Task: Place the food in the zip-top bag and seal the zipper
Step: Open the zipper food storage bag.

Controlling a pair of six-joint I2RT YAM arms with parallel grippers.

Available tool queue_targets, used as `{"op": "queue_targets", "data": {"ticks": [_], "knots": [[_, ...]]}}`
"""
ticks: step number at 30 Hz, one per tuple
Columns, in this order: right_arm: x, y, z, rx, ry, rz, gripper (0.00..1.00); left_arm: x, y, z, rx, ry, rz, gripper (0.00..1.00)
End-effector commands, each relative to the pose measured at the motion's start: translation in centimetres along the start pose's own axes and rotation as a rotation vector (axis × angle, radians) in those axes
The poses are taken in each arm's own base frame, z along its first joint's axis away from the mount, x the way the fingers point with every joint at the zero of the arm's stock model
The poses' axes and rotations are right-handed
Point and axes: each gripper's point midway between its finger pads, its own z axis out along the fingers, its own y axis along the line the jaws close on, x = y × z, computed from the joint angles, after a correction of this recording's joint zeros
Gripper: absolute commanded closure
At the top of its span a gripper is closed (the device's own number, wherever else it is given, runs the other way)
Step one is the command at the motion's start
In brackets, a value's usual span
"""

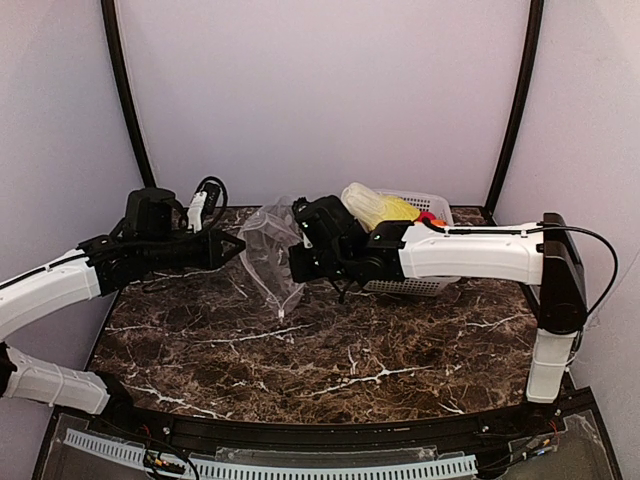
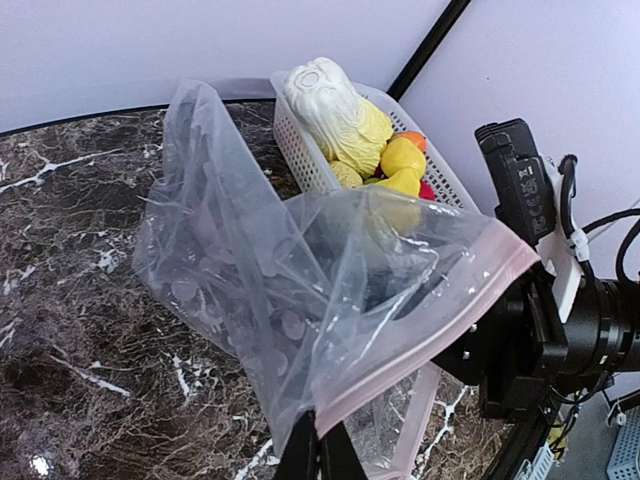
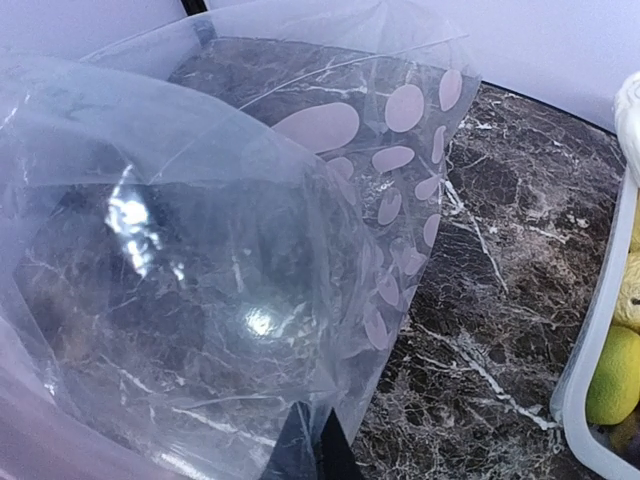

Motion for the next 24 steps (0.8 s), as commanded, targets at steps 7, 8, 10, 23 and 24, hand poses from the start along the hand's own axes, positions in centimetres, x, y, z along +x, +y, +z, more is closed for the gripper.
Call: {"op": "queue_targets", "data": {"ticks": [7,8,10,23,24], "knots": [[-1.7,1.3,-1.0,-0.056,-0.040,0.042,1.00,2.6,2.0,1.4,-0.069,0.053,-0.053,0.76],[-1.7,1.4,-1.0,-0.058,-0.042,0.043,1.00,2.5,1.9,1.6,-0.063,0.048,-0.054,0.69],[-1.8,1.3,-1.1,-0.059,-0.044,0.044,1.00,2.5,1.8,1.8,-0.059,0.042,-0.057,0.60],[-1.9,2.2,-1.5,-0.117,-0.058,0.049,1.00,2.9,-0.5,3.7,0.079,0.041,-0.102,0.35],[-2.0,2.3,-1.7,-0.124,-0.063,0.050,1.00,3.0,-0.7,3.8,0.089,0.046,-0.104,0.35]]}}
